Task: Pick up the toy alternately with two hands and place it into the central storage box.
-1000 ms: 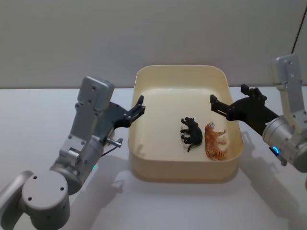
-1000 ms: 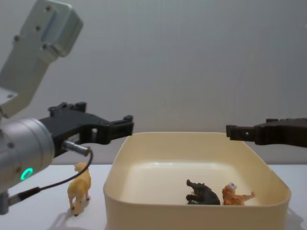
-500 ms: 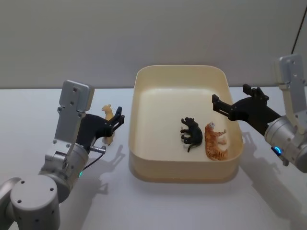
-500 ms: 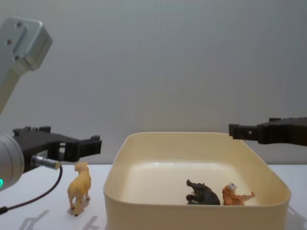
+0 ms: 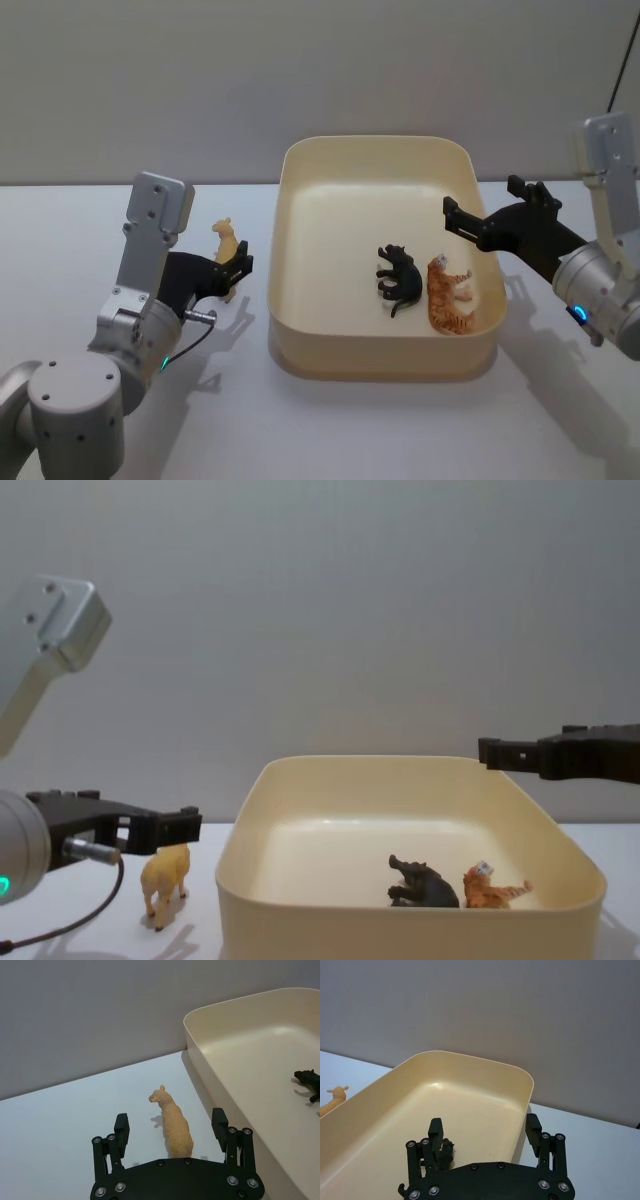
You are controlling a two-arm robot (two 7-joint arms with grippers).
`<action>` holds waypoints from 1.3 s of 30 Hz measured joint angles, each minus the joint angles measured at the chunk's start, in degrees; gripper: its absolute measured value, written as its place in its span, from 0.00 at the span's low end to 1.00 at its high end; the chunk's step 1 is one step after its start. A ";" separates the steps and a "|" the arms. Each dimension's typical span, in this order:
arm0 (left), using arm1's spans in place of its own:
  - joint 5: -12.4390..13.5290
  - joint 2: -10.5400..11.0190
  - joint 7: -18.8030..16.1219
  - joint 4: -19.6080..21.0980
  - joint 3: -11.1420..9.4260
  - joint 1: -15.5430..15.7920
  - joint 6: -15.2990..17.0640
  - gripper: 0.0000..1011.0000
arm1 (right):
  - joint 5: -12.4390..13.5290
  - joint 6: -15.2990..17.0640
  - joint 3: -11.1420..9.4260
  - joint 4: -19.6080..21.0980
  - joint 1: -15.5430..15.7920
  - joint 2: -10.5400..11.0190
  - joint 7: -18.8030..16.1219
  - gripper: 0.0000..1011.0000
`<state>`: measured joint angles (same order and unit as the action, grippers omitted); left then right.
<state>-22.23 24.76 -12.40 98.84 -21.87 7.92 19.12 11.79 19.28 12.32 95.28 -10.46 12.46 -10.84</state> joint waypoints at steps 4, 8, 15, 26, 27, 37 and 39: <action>0.00 -0.78 1.07 -1.59 0.06 0.88 0.28 0.99 | 0.02 0.00 0.00 0.02 0.02 0.02 0.00 0.99; 0.04 -1.84 2.32 -3.60 0.10 2.06 0.46 0.99 | 0.02 0.00 -0.01 0.04 0.03 0.04 -0.01 0.99; 0.31 -3.01 3.47 -5.81 0.15 3.38 0.90 0.99 | 0.02 0.00 -0.01 0.06 0.03 0.05 -0.01 0.99; 1.19 -4.90 4.79 -10.15 0.28 5.61 2.30 0.99 | 0.01 0.00 -0.01 0.06 0.03 0.05 -0.01 0.99; 1.21 -5.02 4.93 -10.45 0.28 5.77 2.42 0.99 | 0.02 0.00 -0.01 0.06 0.03 0.05 -0.01 0.99; 1.38 -6.49 5.95 -13.81 0.36 7.49 3.19 0.94 | 0.01 0.00 0.00 0.05 0.03 0.05 -0.01 0.99; 1.39 -6.69 6.09 -14.26 0.37 7.73 3.28 0.89 | 0.01 0.00 -0.01 0.05 0.03 0.05 -0.01 0.99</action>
<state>-20.83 18.07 -6.31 84.58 -21.49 15.64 22.40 11.80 19.28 12.31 95.33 -10.43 12.51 -10.85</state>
